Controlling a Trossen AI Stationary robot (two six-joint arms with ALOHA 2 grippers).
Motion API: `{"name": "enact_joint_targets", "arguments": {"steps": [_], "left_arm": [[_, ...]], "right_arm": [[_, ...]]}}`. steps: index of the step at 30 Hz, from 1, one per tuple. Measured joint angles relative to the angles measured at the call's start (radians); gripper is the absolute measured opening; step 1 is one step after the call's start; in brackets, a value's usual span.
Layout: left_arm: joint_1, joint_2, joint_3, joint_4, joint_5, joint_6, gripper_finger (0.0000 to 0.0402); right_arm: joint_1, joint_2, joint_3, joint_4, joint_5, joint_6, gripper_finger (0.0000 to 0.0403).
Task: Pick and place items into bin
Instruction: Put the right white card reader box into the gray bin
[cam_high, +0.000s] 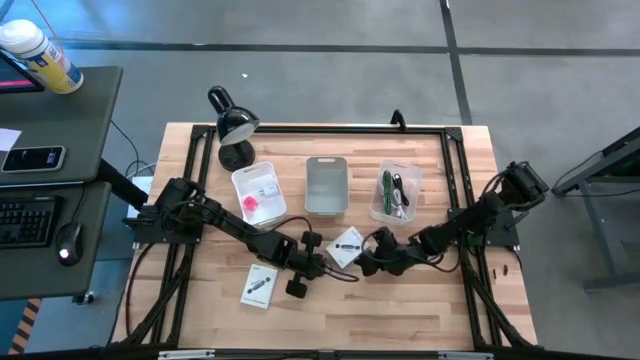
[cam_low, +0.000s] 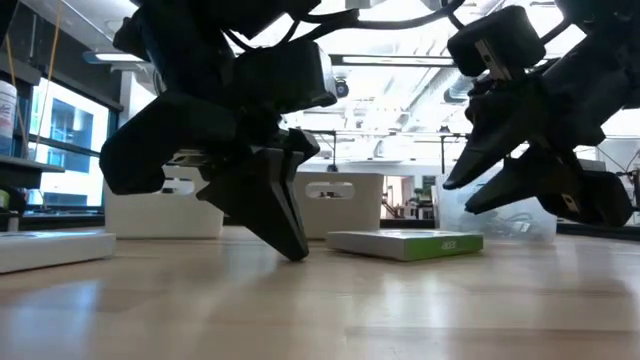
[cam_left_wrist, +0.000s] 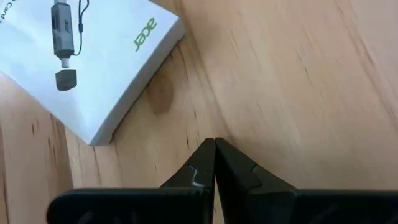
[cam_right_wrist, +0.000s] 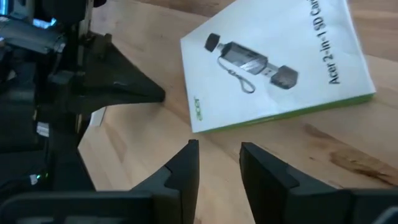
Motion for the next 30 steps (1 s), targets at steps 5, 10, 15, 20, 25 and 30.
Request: {"name": "enact_joint_targets", "arguments": {"steps": [5,10,15,20,25,30], "left_arm": [[-0.003,-0.041,-0.006,-0.006,-0.044,0.001,0.0001],[0.012,-0.109,-0.004,0.019,-0.193,0.048,0.0001],[0.069,-0.11,-0.005,0.081,-0.146,0.083,0.0001],[0.12,-0.098,-0.005,0.093,-0.09,0.091,0.0001],[0.142,-0.094,-0.004,0.095,-0.063,0.112,0.0001],[0.146,-0.078,-0.005,0.116,-0.032,0.112,0.0]], "right_arm": [[0.001,0.0,0.0,-0.004,0.003,0.003,0.0117],[0.005,0.0,0.0,-0.021,0.011,0.006,0.0118],[0.005,0.0,0.0,-0.033,0.011,0.009,0.0118],[0.005,0.0,0.0,-0.098,0.003,0.038,0.0117],[-0.004,0.0,0.0,-0.119,0.01,0.042,0.0117],[-0.038,0.0,-0.001,-0.145,0.011,0.042,0.0118]]}}
